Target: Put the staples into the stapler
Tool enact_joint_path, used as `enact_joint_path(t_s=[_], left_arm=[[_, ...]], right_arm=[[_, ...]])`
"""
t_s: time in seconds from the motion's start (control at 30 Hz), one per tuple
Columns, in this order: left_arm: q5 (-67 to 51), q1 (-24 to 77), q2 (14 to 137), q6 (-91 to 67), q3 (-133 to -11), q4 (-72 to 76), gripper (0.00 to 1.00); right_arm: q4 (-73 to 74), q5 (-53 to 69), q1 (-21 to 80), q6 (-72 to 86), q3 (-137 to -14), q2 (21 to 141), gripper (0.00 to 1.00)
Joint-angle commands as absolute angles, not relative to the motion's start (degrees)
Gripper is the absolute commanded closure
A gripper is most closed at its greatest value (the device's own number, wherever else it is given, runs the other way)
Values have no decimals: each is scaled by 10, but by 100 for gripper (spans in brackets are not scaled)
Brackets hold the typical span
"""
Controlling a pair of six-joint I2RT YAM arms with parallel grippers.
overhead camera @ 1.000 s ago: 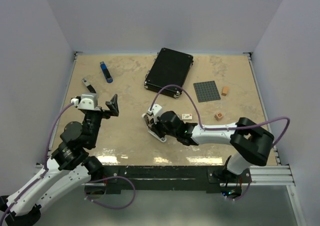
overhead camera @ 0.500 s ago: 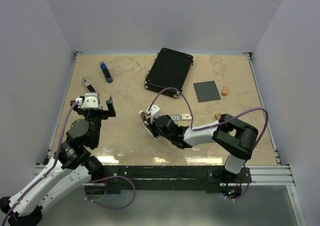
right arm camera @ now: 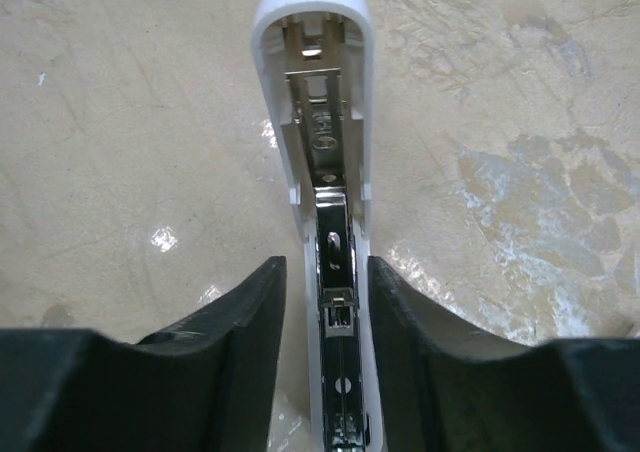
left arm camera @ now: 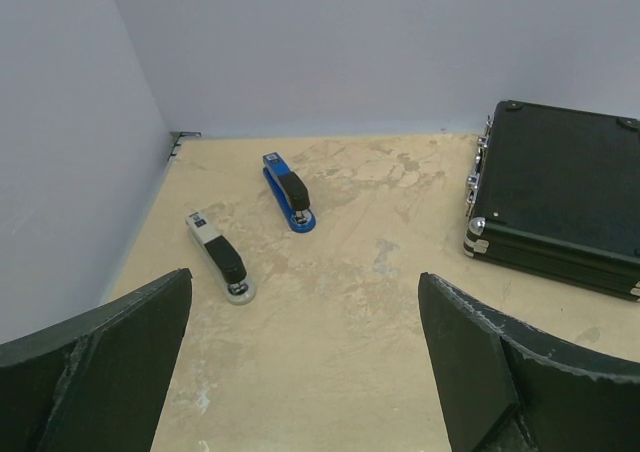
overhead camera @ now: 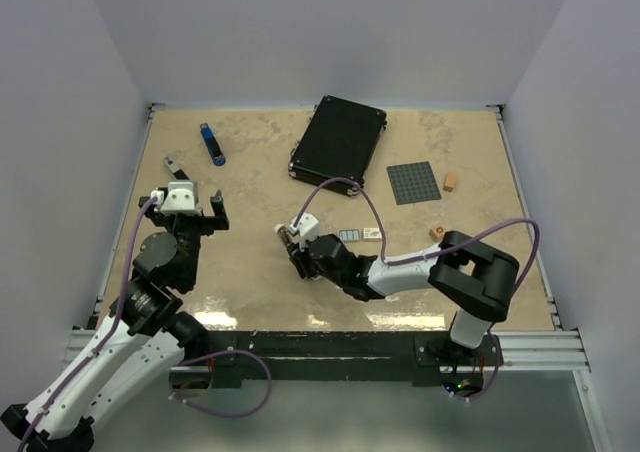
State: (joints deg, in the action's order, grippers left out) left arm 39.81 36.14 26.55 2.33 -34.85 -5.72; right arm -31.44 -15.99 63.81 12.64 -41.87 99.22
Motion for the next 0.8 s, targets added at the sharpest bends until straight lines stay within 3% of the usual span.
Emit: enact_joint_path(t_s=[0.0, 0.13, 0.23, 0.27, 0.53, 0.77], left_arm=[[375, 352, 269, 15, -347, -62, 0], [376, 351, 269, 13, -347, -62, 0], [377, 350, 269, 11, -348, -62, 0], [378, 349, 268, 11, -347, -62, 0], [388, 347, 267, 8, -347, -65, 0], [388, 345, 276, 6, -347, -67, 0]], right_arm=[[-275, -190, 640, 135, -449, 929, 52], [-203, -224, 640, 162, -465, 879, 38], [-85, -269, 629, 211, -504, 846, 14], [-23, -272, 618, 234, -528, 840, 2], [134, -179, 499, 263, -562, 774, 2], [244, -135, 415, 217, -627, 821, 3]])
